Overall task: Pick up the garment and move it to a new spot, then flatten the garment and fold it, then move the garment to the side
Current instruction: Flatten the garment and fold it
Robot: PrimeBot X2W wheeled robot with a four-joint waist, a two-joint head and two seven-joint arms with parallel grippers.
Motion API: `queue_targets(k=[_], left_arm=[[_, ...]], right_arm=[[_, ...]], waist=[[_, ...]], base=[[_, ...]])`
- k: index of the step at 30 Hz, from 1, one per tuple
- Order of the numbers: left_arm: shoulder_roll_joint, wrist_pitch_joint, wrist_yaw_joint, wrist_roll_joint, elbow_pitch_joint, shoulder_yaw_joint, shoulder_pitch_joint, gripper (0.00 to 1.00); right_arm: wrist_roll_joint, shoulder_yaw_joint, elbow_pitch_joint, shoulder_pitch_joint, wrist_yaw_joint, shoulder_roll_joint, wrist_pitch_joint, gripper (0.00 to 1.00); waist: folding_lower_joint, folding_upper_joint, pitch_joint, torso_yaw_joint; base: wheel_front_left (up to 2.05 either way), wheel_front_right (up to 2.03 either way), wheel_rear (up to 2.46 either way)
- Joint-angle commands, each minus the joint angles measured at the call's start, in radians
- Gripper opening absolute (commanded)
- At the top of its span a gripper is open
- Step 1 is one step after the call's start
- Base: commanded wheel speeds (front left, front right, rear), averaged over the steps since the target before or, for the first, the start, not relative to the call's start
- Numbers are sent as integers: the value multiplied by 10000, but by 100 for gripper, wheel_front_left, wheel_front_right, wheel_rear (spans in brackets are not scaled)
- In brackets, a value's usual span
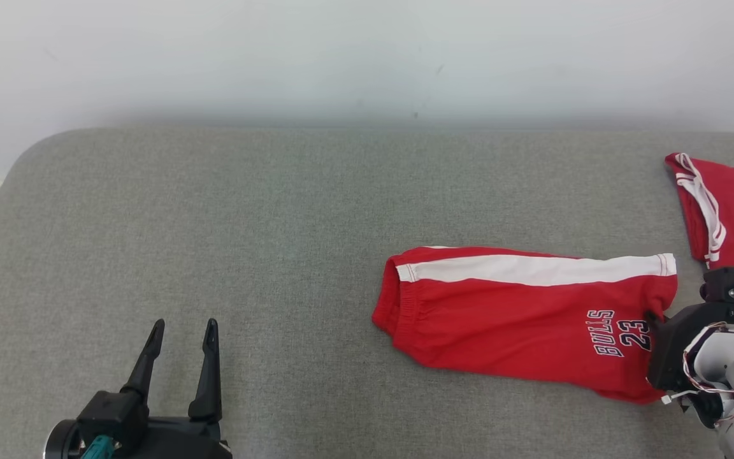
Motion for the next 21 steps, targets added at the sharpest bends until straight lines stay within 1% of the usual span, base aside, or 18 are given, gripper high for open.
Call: queue_targets(k=[1, 6, 11, 16, 21], left_arm=[[32, -27, 11, 28, 17, 9, 153, 100], [28, -27, 11, -17, 28, 24, 362, 100], [77, -27, 11, -89, -2, -27, 409, 100], [76, -27, 11, -99, -29, -57, 440, 100], [57, -27, 11, -106, 32, -142, 437, 100]], right_arm=[[52, 30, 7, 105, -3, -88, -58, 0], [239, 209, -134, 110, -3, -255, -91, 0], [384, 391, -384, -4, -3, -235, -239, 0], [613, 657, -965, -131, -3, 139, -318, 0], [978, 939, -1705, -229, -3, 735, -179, 0]], waist=[[-1, -1, -192, -141], [-1, -1, -445, -310], [-1, -1, -496, -333], [-1, -1, -485, -276], [-1, -1, -463, -162]], base=[[0, 0, 0], [0, 0, 0], [0, 0, 0], [0, 0, 0], [0, 0, 0]])
